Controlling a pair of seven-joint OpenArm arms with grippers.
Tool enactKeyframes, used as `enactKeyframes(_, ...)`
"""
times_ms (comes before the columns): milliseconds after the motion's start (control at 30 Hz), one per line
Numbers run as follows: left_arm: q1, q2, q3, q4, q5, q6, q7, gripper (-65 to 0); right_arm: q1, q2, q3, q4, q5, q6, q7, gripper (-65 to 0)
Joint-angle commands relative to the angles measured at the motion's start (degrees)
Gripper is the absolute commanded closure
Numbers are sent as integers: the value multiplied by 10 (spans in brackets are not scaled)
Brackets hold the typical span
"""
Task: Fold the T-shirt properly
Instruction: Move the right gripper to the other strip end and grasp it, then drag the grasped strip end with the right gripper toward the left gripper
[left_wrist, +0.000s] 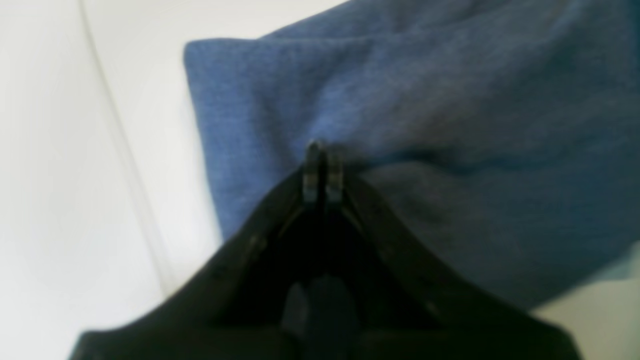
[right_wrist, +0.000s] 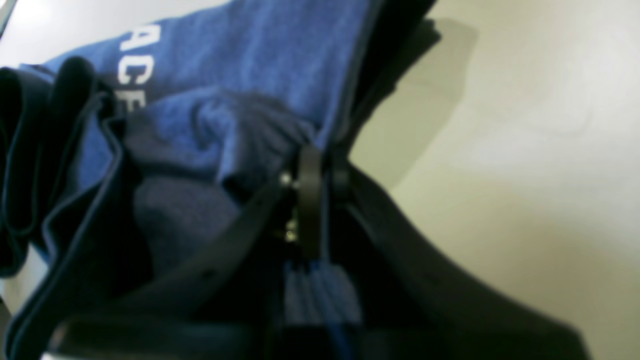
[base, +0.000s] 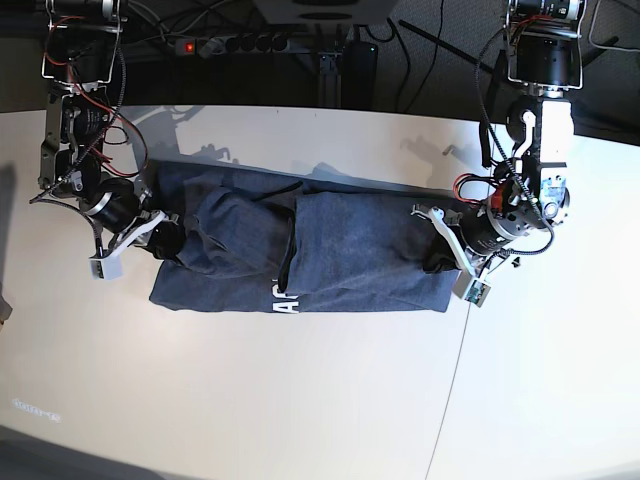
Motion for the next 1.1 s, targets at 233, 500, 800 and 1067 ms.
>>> enactKeyframes(233,-10,-3,-9,63,-78,-43,31,0,0,63,23,0,-29,27,-17,0)
enactKeyframes(500,-6,-3,-9,64,-108,-47,61,0,0,123,97,0,46,28,-70,0)
enactKeyframes(800,-1,-3,-9,64,-88,-48,62,0,-2,131,119,77,169,36,-125,0)
enactKeyframes(1067,11,-3,-9,30,-30,-49,4,0,-2,80,118,237,163,36,-139,0)
